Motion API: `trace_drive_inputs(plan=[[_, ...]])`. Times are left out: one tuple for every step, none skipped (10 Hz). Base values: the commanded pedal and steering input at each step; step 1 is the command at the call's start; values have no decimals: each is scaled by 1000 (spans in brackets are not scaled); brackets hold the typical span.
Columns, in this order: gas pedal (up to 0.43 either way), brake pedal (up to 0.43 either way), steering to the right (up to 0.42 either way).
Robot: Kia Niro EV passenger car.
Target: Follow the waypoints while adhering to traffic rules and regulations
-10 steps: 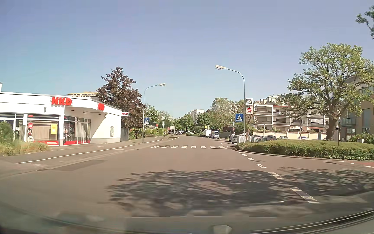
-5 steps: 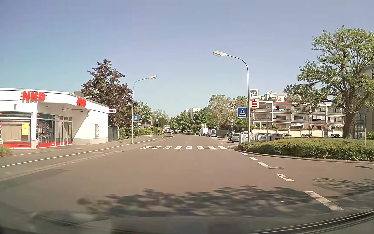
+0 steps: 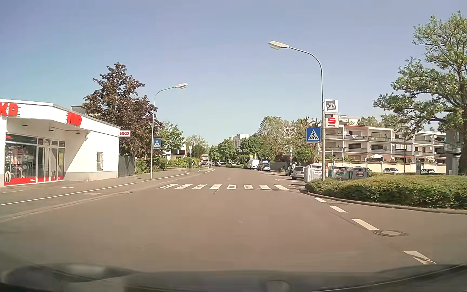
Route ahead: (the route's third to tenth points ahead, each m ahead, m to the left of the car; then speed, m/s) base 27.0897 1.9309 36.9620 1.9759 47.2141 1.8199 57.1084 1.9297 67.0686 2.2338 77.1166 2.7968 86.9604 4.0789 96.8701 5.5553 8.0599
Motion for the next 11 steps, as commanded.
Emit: trace_drive_inputs(plan=[[67,30,4],[67,30,4],[67,30,1],[67,30,-1],[67,30,-2],[67,30,-2],[67,30,-2],[67,30,-2],[67,30,-2],[67,30,-2],[67,30,-2]])
